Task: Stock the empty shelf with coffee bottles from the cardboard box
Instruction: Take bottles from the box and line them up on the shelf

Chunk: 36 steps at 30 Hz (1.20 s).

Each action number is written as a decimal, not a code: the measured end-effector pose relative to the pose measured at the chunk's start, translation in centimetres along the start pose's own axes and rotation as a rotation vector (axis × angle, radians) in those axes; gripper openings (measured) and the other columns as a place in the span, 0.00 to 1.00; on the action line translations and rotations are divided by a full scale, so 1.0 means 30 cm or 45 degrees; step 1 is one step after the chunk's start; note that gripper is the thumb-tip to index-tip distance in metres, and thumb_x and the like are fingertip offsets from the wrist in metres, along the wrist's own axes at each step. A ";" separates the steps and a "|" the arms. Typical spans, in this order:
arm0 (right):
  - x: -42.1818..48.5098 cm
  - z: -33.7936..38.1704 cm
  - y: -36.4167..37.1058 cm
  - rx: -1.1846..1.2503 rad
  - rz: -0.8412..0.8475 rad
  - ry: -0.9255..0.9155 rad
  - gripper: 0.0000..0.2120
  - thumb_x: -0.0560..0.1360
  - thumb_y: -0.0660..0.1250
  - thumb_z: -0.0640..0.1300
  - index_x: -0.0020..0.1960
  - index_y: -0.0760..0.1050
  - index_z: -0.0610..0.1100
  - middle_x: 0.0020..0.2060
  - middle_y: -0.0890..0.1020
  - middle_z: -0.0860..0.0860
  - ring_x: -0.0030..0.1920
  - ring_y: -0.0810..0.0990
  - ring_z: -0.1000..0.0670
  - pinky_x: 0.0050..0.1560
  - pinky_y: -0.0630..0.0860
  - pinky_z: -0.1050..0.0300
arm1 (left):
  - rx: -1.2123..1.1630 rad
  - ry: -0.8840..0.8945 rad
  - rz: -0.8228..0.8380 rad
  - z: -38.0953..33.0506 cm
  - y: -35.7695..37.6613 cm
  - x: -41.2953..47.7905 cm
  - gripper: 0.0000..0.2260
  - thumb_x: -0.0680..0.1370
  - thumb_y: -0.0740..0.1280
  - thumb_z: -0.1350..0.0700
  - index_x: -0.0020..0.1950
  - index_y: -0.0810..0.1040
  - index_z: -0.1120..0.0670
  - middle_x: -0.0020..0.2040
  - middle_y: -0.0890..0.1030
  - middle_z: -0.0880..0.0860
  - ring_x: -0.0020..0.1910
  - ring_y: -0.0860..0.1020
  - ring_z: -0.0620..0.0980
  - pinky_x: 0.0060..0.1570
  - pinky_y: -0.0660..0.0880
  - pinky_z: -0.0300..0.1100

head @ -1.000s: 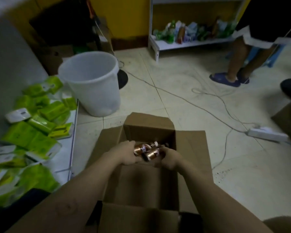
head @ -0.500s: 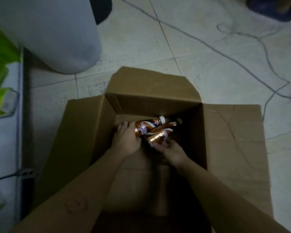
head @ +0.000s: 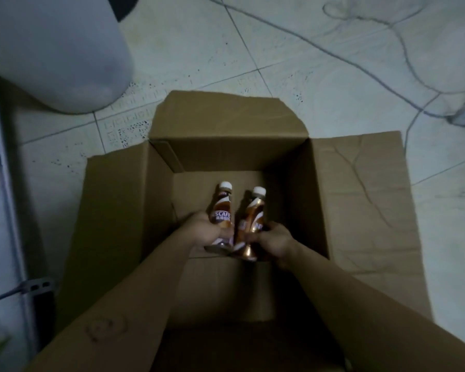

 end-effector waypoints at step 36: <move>-2.481 0.512 1.191 -0.631 0.937 -1.870 0.31 0.54 0.83 0.43 0.53 0.74 0.51 0.44 0.82 0.51 0.39 0.84 0.51 0.36 0.81 0.53 | -0.116 0.833 -1.695 0.490 -0.913 -2.867 0.39 0.55 0.82 0.55 0.61 0.67 0.47 0.51 0.79 0.47 0.47 0.80 0.46 0.45 0.79 0.45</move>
Point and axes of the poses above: each hand's wrist, its own x-axis towards the middle knuckle, its own y-axis out of the palm, z = x × y, the point moved 10 cm from there along x, towards the middle knuckle
